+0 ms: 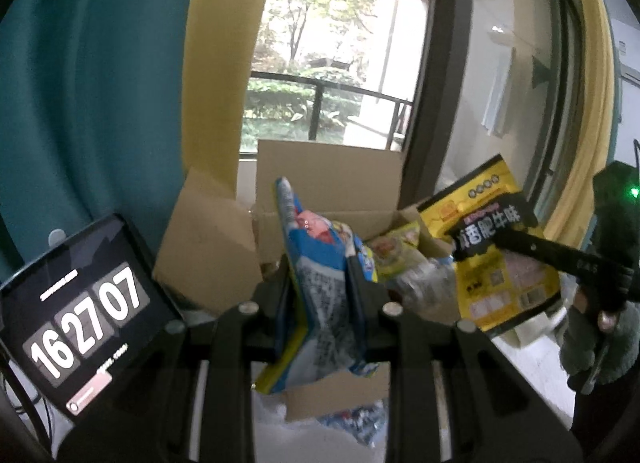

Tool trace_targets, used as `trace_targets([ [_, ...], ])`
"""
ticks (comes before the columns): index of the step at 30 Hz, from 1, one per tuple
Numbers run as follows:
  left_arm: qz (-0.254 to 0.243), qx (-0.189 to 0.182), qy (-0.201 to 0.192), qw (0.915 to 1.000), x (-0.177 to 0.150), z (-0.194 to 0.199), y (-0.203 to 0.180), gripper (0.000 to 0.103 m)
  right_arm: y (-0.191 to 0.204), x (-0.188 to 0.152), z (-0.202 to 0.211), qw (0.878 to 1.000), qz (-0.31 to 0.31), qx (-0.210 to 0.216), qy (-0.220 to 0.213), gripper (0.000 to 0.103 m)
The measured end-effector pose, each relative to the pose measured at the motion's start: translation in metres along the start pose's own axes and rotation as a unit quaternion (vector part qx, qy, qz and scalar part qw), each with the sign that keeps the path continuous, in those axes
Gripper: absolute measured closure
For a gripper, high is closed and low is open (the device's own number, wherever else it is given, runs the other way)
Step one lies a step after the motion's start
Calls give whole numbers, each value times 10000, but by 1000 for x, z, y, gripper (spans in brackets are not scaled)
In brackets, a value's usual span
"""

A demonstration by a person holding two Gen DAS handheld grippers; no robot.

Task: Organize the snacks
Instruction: 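Lift both held bags and carry them to the cardboard box, then lower both bags into the box and open both tools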

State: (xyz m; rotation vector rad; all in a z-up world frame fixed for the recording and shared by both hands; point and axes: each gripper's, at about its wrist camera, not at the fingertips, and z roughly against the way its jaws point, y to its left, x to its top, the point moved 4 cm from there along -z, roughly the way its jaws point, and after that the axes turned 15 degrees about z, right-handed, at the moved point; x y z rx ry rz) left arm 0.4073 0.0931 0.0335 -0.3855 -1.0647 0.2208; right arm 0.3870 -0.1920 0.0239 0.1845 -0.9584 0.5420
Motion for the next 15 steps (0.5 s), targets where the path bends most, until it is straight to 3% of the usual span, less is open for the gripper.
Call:
trace_targets([
  [8, 84, 276, -16, 9996, 19, -60, 7, 77, -16, 15, -28, 9999, -31, -114, -27, 87],
  [15, 133, 625, 226, 9977, 27, -112, 17, 75, -30, 28, -58, 9990, 37, -443, 50, 87],
])
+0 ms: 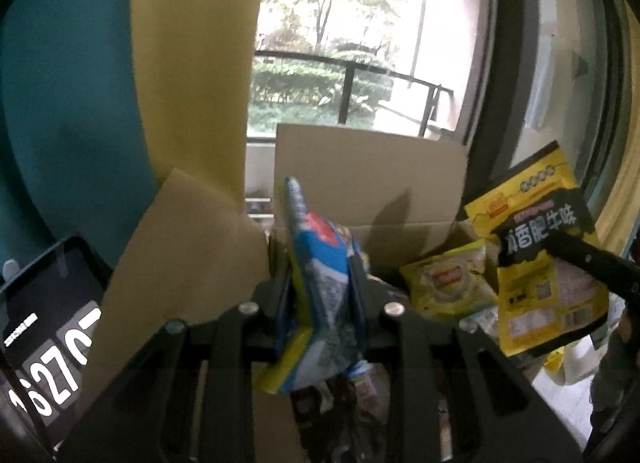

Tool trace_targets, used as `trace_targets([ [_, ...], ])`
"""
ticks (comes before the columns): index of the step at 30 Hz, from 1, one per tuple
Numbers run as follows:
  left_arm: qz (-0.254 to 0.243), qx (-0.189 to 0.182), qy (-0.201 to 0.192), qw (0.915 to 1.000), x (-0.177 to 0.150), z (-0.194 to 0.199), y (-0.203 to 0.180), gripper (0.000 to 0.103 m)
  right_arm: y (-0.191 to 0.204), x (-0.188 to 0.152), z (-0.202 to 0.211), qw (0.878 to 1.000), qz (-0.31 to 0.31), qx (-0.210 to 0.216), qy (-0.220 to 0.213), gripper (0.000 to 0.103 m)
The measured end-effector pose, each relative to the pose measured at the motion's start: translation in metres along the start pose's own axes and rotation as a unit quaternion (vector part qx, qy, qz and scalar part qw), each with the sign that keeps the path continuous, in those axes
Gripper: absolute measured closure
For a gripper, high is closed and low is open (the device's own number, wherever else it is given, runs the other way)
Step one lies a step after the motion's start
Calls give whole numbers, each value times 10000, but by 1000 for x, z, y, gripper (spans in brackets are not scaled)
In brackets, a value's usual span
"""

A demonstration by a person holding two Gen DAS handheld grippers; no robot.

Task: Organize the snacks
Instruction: 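Lower both bags into the box and open both tools, then move both tools back down to the remaining snacks on the table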

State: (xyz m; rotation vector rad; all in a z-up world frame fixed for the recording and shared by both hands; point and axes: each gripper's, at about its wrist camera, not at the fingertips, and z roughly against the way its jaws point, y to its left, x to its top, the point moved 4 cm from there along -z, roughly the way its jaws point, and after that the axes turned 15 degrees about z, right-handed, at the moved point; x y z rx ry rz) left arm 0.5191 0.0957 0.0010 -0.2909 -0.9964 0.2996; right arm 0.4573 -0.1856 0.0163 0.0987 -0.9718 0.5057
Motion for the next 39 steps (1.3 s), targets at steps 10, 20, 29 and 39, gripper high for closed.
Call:
trace_targets([
  [10, 204, -29, -61, 9998, 2, 12, 10, 42, 13, 4, -48, 9976, 139, -505, 457, 82],
  [20, 383, -37, -243, 9990, -7, 71, 31, 42, 72, -4, -49, 9966, 517, 238, 600, 72],
  [29, 395, -28, -195, 9990, -25, 106, 42, 42, 81, -30, -28, 9960, 408, 200, 771, 72],
  [39, 176, -52, -19, 9998, -58, 131, 31, 42, 87, -66, -1, 9950, 210, 209, 949, 57],
])
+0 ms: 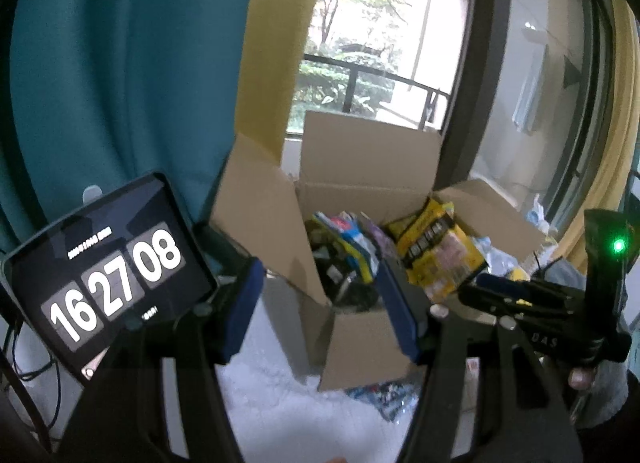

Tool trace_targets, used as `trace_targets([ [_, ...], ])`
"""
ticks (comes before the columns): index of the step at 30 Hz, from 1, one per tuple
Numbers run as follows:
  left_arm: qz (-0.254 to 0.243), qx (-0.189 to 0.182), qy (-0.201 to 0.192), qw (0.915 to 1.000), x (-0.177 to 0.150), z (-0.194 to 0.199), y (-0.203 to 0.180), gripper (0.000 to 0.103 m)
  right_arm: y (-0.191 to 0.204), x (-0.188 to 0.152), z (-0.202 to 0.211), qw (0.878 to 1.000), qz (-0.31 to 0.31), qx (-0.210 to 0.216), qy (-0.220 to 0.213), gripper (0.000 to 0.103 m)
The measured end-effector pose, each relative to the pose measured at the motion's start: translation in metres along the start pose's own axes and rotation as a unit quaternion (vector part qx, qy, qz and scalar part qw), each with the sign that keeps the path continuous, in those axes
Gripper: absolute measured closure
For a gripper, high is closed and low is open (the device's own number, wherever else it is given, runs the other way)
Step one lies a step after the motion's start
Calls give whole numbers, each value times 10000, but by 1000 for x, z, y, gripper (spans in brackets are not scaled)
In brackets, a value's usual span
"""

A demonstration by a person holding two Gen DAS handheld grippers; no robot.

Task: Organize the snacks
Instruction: 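Move both tools back down to the remaining snacks on the table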

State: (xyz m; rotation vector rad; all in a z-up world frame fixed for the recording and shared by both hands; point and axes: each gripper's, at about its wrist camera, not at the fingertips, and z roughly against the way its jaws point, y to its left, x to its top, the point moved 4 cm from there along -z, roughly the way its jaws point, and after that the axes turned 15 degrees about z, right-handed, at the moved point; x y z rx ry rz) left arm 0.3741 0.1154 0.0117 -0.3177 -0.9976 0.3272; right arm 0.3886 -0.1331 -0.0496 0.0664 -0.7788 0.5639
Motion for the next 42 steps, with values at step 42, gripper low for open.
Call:
trace_targets([
  [42, -398, -471, 1281, 9898, -169, 33, -77, 41, -22, -241, 139, 9840, -1545, -108, 880, 36],
])
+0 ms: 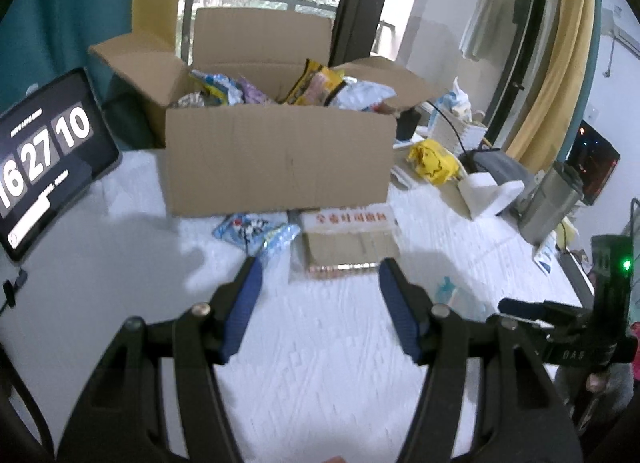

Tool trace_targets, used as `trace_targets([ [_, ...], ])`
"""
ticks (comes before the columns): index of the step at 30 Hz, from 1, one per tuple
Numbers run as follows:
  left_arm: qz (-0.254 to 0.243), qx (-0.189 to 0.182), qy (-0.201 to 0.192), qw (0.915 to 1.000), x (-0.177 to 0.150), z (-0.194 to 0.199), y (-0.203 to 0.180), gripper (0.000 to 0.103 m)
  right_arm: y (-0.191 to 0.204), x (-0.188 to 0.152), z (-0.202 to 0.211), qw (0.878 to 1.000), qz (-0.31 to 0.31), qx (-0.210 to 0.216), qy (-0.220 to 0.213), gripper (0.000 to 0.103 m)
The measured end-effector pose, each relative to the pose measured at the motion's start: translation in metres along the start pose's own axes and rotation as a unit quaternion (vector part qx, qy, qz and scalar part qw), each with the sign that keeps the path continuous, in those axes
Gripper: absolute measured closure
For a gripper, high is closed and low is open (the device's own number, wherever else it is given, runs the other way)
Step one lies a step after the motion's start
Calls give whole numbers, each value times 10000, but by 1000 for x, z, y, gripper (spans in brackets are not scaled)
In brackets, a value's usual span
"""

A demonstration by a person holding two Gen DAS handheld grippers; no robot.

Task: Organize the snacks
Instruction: 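Move both tools back down to the remaining snacks on the table, then grasp the clear zip bag with the right tool while the left tool grasps the blue-and-white packet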

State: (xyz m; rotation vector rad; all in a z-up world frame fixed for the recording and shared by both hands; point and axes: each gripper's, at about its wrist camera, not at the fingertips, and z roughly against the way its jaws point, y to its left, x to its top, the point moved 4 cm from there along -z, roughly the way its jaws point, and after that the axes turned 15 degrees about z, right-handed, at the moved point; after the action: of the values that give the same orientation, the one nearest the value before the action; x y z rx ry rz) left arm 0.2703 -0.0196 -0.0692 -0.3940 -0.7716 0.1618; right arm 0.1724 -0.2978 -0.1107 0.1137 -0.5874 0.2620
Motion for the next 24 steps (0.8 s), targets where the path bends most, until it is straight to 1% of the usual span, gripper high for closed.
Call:
trace_targets([
  [1, 6, 6, 13, 10000, -2, 0, 2, 41, 2, -3, -3, 10000, -27, 60, 56, 30],
  [3, 45, 13, 45, 10000, -6, 0, 7, 41, 9, -7, -8, 9999, -30, 104, 123, 27],
  [8, 161, 55, 73, 9998, -6, -3, 19, 41, 19, -3, -25, 9995, 40, 106, 280, 26],
  [12, 249, 110, 94, 9996, 0, -10, 29, 41, 18, 5, -37, 9995, 72, 26, 314, 25],
  [15, 301, 113, 134, 9994, 6, -19, 33, 41, 17, 13, -49, 9990, 169, -97, 403, 25],
  [17, 313, 165, 159, 9992, 11, -28, 35, 41, 14, 19, -56, 9990, 174, -122, 384, 25],
  [21, 605, 255, 234, 9976, 22, -55, 44, 41, 10, 24, -65, 9992, 99, 155, 349, 26],
  [24, 911, 284, 329, 9949, 28, -78, 48, 41, 7, 24, -72, 9989, 247, 52, 402, 34],
])
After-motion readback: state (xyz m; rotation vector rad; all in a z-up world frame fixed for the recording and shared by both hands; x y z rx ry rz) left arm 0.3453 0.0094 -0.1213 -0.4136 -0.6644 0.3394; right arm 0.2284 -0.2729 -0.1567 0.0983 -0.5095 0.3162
